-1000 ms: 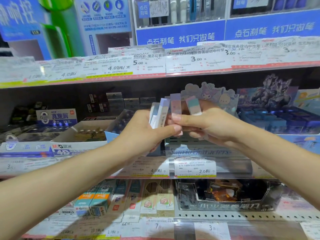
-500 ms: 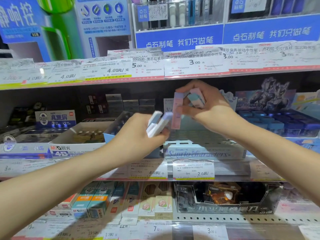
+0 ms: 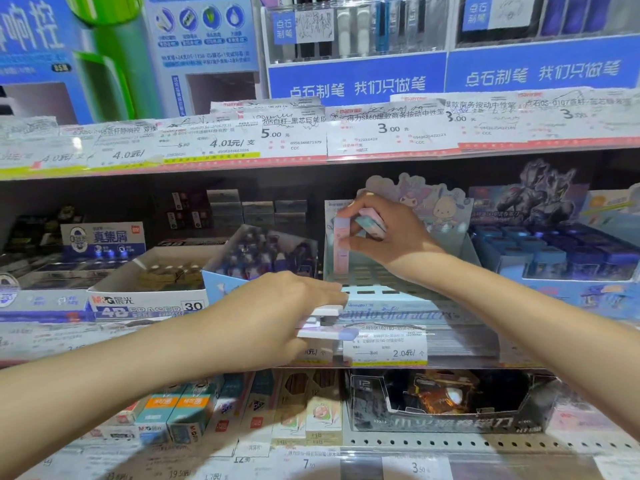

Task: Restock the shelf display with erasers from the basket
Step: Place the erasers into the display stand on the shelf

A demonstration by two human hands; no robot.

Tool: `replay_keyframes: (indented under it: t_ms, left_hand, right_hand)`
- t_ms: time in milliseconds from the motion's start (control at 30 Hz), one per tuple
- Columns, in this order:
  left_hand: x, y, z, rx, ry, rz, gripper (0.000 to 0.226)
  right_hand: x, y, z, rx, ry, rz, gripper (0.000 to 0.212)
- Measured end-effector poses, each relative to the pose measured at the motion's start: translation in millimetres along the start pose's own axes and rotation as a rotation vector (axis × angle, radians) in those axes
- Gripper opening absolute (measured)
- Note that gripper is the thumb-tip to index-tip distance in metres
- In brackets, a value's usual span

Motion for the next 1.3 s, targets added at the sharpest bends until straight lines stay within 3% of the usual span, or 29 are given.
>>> replay_keyframes:
  t_ms: [233, 433, 600, 733, 800, 867, 933, 1033, 1133, 1300]
  left_hand:
    - [8, -15, -3, -0.052, -0.003, 0.014, 0.066]
    - [12, -22, -6, -0.018, 0.015, -0.028, 0.066]
    - [12, -22, -6, -0.034, 0.003, -0.036, 0.068]
    - [8, -18, -6, -0.069, 0.011, 0.091, 0.06]
    - [5, -15, -8, -0.093, 0.0, 0.135, 0.05]
    - [2, -13, -10, -0.124, 0.023, 0.182, 0.036]
    - [1, -10, -12, -0.141, 0.121, 0.239, 0.02]
    - [0, -6, -16, -0.223, 0.275, 0.38, 0.007]
    - [-4, 2, -21, -0.309, 0.372, 0.593, 0.011]
    - [-1, 11, -28, -0.398, 0.378, 0.866, 0.028]
  right_hand:
    - [4, 3, 2, 0.014, -0.043, 0.01, 0.021]
    - [2, 2, 5, -0.031, 0.088, 0.068, 0.021]
    - [4, 1, 4, -0.046, -0.018, 0.191, 0.024]
    - [2, -1, 2, 0.02, -0.044, 0.159, 0.017]
    - [-2, -5, 3, 0.104, -0.097, 0.072, 0.021]
    - [-5, -11, 4, 0.258, -0.156, -0.176, 0.025]
    - [-6, -15, 8, 0.42, -0.195, -0.491, 0.021]
    - [-6, -19, 17, 0.493, -0.214, -0.833, 0.016]
    - [-7, -21, 24, 0.482, -0.198, -0.895, 0.028]
    - [-3, -27, 29, 0.443, -0.192, -0.92, 0.034]
Point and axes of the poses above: each hand's wrist, its own z-axis away from the middle knuckle, its own x-axis out of the palm, y = z × x, the point moved 1 cm from there along -z, towards the middle knuckle, and after that the axes turned 2 degrees about y, right-handed, at the moved point
